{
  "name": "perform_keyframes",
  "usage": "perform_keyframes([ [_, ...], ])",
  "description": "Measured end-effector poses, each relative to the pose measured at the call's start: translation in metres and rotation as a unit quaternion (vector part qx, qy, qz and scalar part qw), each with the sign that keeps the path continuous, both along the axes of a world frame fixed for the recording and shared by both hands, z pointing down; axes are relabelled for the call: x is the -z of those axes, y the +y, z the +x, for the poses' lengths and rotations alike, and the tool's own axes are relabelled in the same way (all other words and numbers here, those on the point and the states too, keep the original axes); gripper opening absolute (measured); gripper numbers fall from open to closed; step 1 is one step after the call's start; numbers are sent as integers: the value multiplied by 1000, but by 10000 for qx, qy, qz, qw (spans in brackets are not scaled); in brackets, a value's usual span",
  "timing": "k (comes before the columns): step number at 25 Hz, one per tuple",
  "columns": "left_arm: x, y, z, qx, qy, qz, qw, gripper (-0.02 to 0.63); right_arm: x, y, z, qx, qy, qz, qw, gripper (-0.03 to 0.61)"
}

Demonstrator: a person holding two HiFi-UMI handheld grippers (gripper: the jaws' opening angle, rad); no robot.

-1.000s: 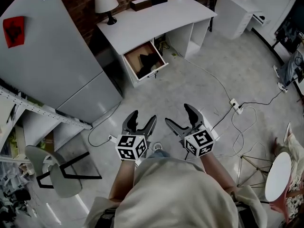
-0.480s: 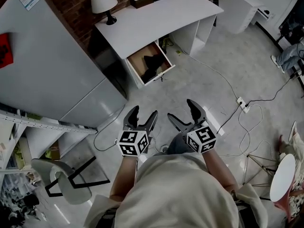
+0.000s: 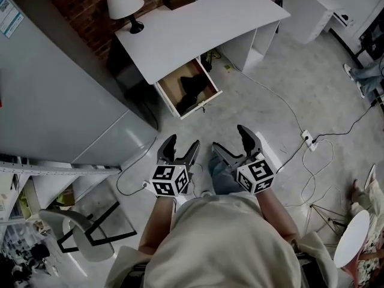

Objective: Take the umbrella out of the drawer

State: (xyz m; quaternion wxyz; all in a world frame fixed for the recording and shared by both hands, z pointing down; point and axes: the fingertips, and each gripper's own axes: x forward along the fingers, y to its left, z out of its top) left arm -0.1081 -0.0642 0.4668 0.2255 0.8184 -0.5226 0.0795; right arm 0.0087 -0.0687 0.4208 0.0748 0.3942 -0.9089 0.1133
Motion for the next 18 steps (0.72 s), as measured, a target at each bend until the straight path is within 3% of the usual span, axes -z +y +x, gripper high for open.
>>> perform_keyframes([
  [12, -25, -146, 17, 330, -123, -252, 9991, 334, -3, -150, 17, 478, 310, -59, 9984, 387],
  [18, -58, -200, 20, 475, -238, -592, 9968, 341, -26, -196, 21, 664, 355, -367, 9965, 386],
])
